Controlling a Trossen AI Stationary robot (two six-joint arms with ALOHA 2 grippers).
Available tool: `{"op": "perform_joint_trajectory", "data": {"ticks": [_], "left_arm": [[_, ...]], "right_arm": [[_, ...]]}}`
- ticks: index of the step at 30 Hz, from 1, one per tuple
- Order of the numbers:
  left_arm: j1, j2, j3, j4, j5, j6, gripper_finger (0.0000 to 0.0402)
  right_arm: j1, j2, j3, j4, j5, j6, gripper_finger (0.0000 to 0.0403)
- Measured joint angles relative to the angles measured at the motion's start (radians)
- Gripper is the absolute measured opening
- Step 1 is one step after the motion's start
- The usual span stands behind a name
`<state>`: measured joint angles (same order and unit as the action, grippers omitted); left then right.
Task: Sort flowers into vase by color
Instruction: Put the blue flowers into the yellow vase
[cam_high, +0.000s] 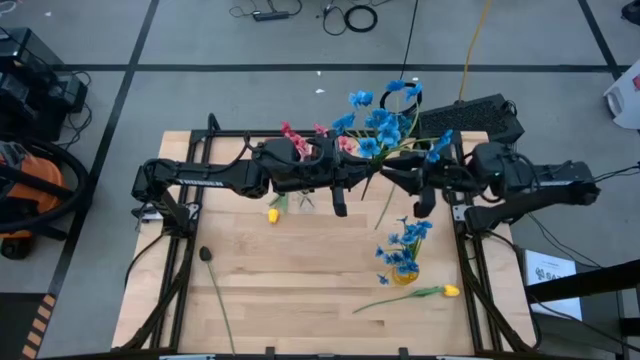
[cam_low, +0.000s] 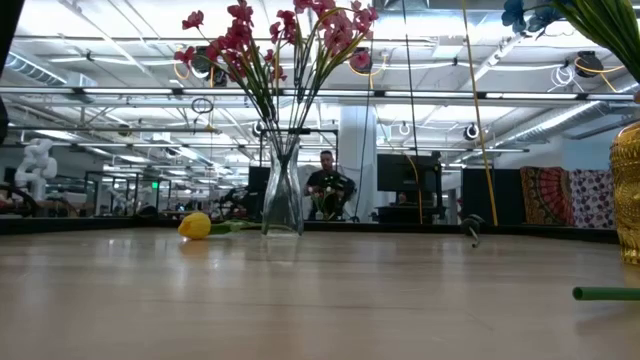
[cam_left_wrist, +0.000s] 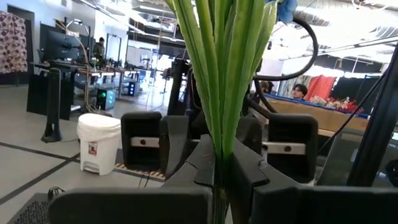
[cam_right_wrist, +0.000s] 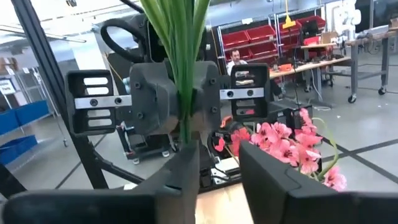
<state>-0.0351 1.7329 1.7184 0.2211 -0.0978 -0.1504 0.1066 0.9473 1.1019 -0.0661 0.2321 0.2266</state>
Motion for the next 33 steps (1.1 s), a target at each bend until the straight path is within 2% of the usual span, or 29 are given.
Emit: {"op": "perform_joint_trajectory", "data": {"ticks": [4,10,26,33], "left_arm": [[0.002,0.000,0.000,0.000,-0.001,0.000,0.0015],[0.002,0.000,0.000,-0.001,-0.003,0.001,0.0015],[0.002,0.000,0.000,-0.013,-0.003,0.000,0.0021],[0.002,0.000,-0.001,-0.015,-0.004,-0.001,0.0022]], "right_arm": [[0.000,0.033,0.000,0.027,-0.001,-0.004,0.0132],[0.000,0.057,0.000,0.049,-0.027,-0.005,0.0129],[-0.002,0.069,0.000,0.101,-0.030,-0.028,0.0085],[-0.001,0.100,0.000,0.103,-0.030,-0.029,0.0044]]}}
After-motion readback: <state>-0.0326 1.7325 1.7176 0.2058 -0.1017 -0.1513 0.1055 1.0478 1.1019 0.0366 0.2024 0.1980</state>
